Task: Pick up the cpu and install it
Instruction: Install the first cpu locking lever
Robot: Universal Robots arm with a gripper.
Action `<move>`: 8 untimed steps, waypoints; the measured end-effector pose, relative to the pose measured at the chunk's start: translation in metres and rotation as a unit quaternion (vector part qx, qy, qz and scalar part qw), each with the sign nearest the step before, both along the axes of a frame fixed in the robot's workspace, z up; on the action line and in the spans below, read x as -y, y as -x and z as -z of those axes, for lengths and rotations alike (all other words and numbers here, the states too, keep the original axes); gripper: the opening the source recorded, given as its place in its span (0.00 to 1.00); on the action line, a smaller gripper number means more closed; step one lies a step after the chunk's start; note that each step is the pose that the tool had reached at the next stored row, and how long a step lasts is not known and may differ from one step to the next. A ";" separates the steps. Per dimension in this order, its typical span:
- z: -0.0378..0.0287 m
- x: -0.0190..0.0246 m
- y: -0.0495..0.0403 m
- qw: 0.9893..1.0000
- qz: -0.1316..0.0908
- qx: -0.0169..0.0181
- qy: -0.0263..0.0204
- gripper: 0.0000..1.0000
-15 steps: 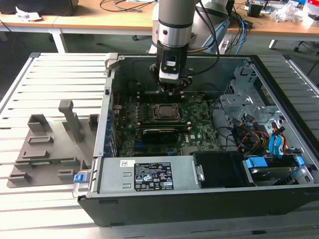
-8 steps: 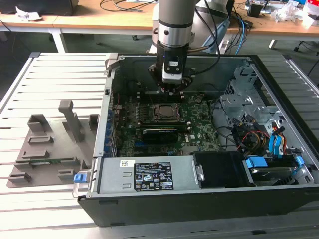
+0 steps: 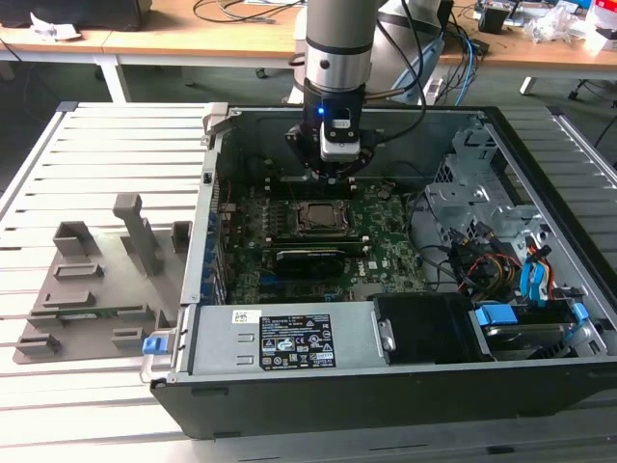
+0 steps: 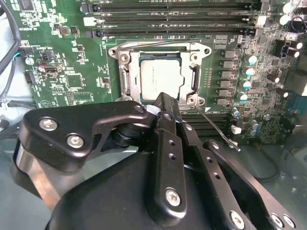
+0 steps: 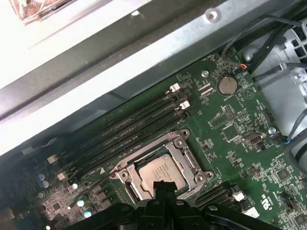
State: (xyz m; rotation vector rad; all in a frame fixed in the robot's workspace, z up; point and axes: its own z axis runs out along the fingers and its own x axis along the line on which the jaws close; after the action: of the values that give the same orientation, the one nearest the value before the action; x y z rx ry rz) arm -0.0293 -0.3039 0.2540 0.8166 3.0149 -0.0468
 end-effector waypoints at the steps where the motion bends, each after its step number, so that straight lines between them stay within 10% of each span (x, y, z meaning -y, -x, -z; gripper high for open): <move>1: 0.0000 0.0000 0.0000 1.000 -0.006 0.000 0.000 0.11; 8: 0.0000 0.0000 0.0000 0.999 -0.046 0.000 0.000 0.11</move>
State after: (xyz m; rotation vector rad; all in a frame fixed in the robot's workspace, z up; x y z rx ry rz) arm -0.0293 -0.3039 0.2540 0.6779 3.0477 -0.0453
